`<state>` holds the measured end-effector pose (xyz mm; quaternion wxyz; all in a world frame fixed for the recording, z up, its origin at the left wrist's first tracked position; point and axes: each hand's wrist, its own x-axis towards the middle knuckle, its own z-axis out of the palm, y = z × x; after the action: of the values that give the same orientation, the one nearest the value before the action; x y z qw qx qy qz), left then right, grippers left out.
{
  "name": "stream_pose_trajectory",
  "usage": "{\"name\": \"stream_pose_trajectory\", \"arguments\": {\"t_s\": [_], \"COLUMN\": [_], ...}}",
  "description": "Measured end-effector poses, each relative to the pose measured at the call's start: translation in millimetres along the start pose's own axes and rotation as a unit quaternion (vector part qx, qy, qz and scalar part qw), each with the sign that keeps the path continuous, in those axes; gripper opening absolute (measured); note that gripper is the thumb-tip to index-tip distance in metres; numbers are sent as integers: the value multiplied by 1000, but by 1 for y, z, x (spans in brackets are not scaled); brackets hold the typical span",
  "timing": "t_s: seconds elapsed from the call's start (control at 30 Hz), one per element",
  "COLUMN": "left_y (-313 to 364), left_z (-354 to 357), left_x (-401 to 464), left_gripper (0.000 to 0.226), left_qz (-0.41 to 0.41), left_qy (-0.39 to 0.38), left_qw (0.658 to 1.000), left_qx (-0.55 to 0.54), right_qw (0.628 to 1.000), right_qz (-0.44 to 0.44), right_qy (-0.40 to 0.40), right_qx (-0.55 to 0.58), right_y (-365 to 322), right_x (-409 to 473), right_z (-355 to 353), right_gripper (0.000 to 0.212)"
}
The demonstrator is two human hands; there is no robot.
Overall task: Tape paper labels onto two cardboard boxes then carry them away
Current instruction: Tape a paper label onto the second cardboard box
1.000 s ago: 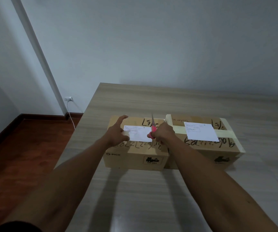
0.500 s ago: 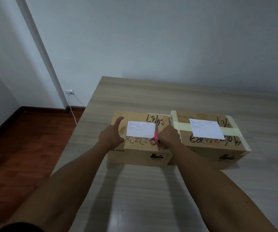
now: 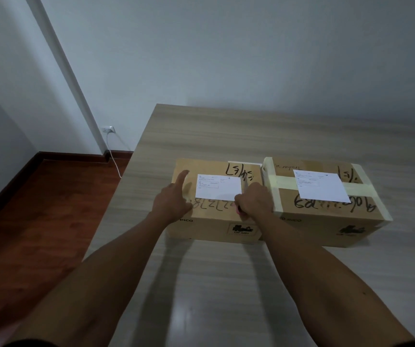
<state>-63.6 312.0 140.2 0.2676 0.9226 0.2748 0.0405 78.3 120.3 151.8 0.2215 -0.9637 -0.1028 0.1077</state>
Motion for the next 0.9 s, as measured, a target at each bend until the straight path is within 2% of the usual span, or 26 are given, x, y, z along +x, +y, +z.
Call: {"name": "stream_pose_trajectory", "arguments": {"t_s": [0.1,0.2,0.3,0.37,0.4,0.47,0.53,0.6,0.77,0.9], "left_y": [-2,-1,4,10,15,25,37,47,64,80], "left_z": [3,4,3,2,-1,-8,-16,-22,-30,-39], "left_x": [0,1,5,9,11,11,9,10,16,12], "left_gripper": [109,96,72,58,56,55,55,56,61,60], "left_qz": [3,7,-3,-20,-26,-34,-37,-34,-25,-8], "left_qy": [7,20,50,56,50,38,39,40,50,44], "left_qw": [1000,1000,992,977,968,951,938,930,924,916], "left_qx": [-3,-22,-115,-203,-244,-305,-344,-364,-379,-398], "right_qw": [999,992,985,987,992,998,974,937,877,843], "right_qz": [0,3,-14,-32,-39,-53,-57,-63,-80,-76], "right_qy": [8,-27,-36,-21,-10,3,-25,-68,-142,-174], "right_qx": [-47,-124,-169,-158,-120,30,217,337,452,503], "right_y": [0,0,-7,-13,-16,-21,-28,-35,-52,-65], "right_x": [1,4,4,5,8,14,13,4,-8,-14], "right_z": [-4,-7,-11,-17,-19,-20,-23,-28,-37,-46], "right_gripper": [19,26,29,27,23,18,26,33,42,39]}}
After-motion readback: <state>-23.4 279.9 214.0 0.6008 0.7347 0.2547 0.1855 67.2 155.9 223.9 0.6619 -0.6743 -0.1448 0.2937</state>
